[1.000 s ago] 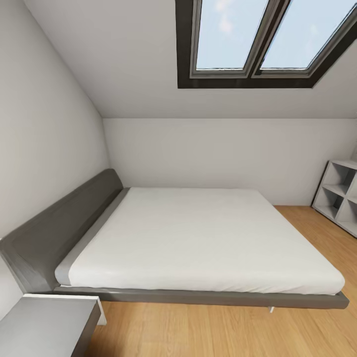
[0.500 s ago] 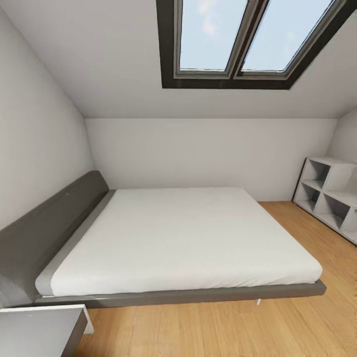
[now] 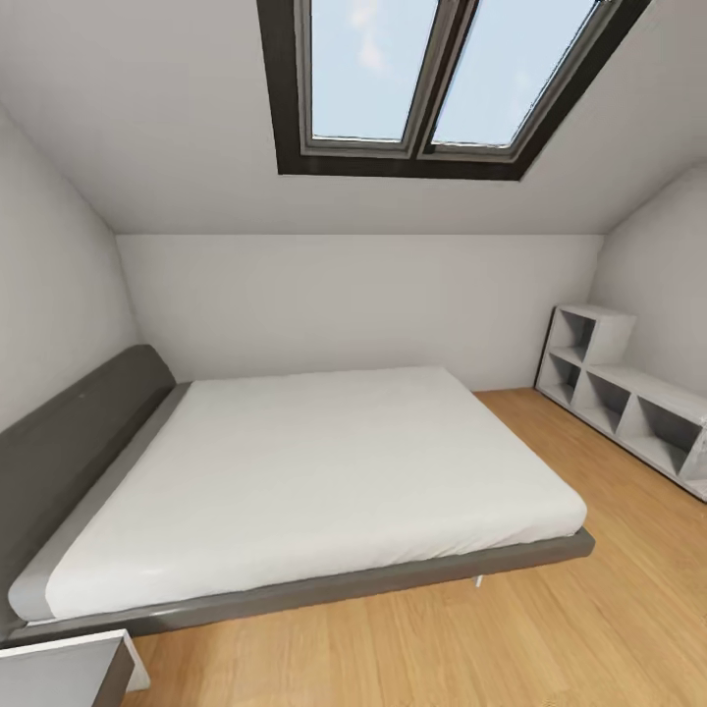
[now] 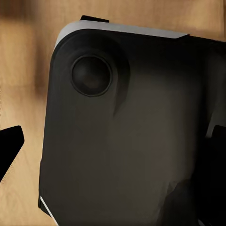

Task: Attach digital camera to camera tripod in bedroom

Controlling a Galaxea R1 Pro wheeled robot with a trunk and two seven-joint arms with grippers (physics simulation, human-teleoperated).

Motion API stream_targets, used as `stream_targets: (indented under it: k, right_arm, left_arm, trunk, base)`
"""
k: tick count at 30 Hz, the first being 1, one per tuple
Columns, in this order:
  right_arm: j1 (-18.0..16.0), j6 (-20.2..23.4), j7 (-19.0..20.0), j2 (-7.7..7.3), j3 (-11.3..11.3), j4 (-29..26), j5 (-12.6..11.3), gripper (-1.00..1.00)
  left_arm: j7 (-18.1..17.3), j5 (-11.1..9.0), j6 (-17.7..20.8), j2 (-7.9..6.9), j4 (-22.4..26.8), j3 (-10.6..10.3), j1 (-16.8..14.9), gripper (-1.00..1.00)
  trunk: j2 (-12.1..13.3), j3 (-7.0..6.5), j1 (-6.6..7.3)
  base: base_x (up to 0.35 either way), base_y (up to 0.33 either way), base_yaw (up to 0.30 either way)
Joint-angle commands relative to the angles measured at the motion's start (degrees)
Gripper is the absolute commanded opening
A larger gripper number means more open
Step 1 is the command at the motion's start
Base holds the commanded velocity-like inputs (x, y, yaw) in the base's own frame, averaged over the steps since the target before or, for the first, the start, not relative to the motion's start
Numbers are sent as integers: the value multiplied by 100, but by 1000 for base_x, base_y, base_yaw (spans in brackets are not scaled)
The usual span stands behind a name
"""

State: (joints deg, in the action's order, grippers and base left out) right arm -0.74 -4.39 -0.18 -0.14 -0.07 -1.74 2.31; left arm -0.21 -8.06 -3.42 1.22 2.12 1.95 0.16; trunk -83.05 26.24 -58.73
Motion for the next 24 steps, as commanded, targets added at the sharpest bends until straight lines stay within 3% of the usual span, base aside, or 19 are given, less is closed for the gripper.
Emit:
stream_targets:
  k: [1,24]
  right_arm:
    - [-5,-18,-1,-1,-3,7,24,100]
    - [-2,-13,1,-12,-1,7,25,100]
  left_arm:
    - [-1,-37,-10,1,4,16,2,100]
    - [11,-37,-10,1,3,18,2,100]
  trunk:
    - [-3,5,0]
    - [-3,5,0]
  base:
    - [0,0,-243]
    - [0,0,-243]
